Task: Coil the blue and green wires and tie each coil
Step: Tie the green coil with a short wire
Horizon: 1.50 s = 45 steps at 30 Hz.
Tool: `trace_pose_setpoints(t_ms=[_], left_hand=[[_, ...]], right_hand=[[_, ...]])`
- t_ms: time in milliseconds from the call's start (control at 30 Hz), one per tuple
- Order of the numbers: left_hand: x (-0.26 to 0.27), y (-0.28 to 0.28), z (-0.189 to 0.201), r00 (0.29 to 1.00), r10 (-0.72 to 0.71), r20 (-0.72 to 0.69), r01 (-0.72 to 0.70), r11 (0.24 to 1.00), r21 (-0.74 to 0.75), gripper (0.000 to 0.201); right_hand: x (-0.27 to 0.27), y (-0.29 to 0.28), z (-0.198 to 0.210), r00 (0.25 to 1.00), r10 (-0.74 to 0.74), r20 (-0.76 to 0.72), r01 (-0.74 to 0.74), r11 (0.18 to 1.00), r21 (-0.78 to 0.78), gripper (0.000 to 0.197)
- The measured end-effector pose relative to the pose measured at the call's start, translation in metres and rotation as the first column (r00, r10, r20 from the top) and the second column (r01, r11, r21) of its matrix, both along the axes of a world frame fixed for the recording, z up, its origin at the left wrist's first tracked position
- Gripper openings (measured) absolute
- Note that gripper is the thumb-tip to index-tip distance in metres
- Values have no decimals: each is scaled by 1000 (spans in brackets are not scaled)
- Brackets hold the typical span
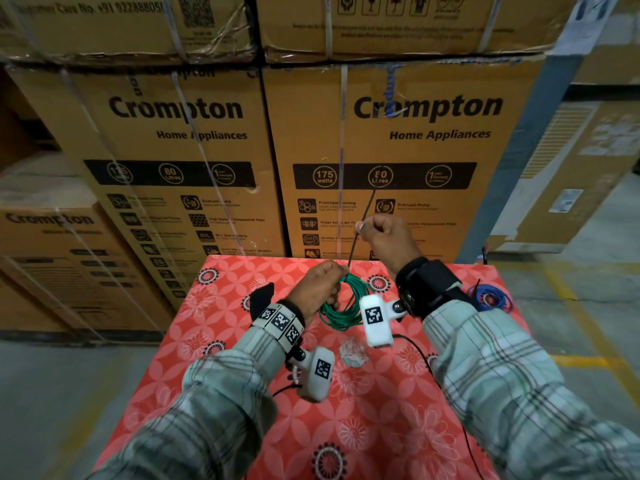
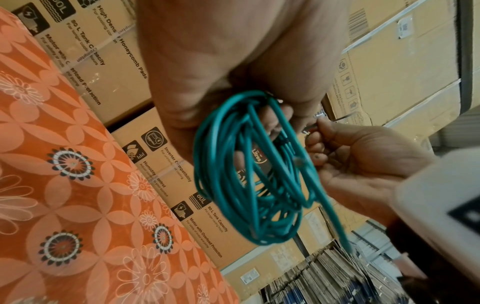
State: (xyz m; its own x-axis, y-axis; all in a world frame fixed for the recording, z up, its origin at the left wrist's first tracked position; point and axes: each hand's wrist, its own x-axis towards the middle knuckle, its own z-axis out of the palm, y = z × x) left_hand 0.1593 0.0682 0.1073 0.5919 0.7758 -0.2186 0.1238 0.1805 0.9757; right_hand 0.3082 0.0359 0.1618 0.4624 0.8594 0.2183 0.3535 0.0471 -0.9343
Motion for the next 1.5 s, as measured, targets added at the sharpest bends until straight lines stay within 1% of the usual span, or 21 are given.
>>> trace_pose_setpoints(t_ms=[67,133,267,433,500,567,667,733,800,900,967,1033,1100,1167,1267,1333,1400,1500], left_hand=[[-3,0,-3,1000,-6,13,6,999,-50,19],[-3,-2,-6,1000,-13,21,14,997,-75,19],[3,-5,-10,1000,-27,-10,28,999,23,18],[7,-2,-17,999,45,-25,-43,996,77,20],[9,2,-15,997,66,-26,-65,996,62,21],[11,1,-16,998,62,-22,-62,998,15,21],[12,-2,-20,999,27,20,-25,996,-87,21],[13,-2,-20,998,6,58,0,994,-111,22],[16,-2,-19,996,-30,84,36,996,-75,18],[19,-3,-22,995,-88,55,84,994,71,6],[20,-3,-24,999,-48,12,45,988,146,4],[22,1,-26,1000,8,-20,-4,979,203,4],[22,5,-28,998,34,-57,-20,974,226,5],[23,6,-35,998,23,-60,-11,980,200,6],[26,-3,-39,998,-52,-35,55,992,114,9],[33,-10,-35,998,-53,21,53,999,2,13],[39,-14,-29,996,-21,83,31,993,-118,19],[47,-17,-30,986,3,164,39,966,-256,22]], right_hand=[[2,-4,-4,999,36,36,-35,999,-40,36],[8,-8,-9,997,64,47,-60,996,-71,34],[13,-11,-12,996,82,26,-80,994,-75,29],[3,-16,-9,995,77,61,-77,997,8,23],[0,-15,-9,998,59,29,-59,998,28,23],[0,-17,-9,998,60,-3,-60,997,45,25],[6,-23,-12,995,84,-61,-82,996,30,22],[15,-23,-15,992,79,-95,-78,997,11,22],[21,-23,-16,992,59,-113,-57,998,16,22],[26,-25,-18,991,36,-127,-34,999,21,22],[25,-27,-18,994,54,-98,-51,998,27,23],[19,-28,-20,997,75,-36,-74,997,30,23],[12,-27,-26,997,81,-15,-80,995,54,23],[12,-28,-32,997,62,-36,-60,996,59,24],[24,-31,-33,994,54,-95,-54,999,9,21],[32,-35,-29,992,55,-115,-55,998,-1,20],[39,-40,-30,991,42,-125,-45,999,-19,17],[50,-54,-49,995,22,-98,-29,997,-65,10]])
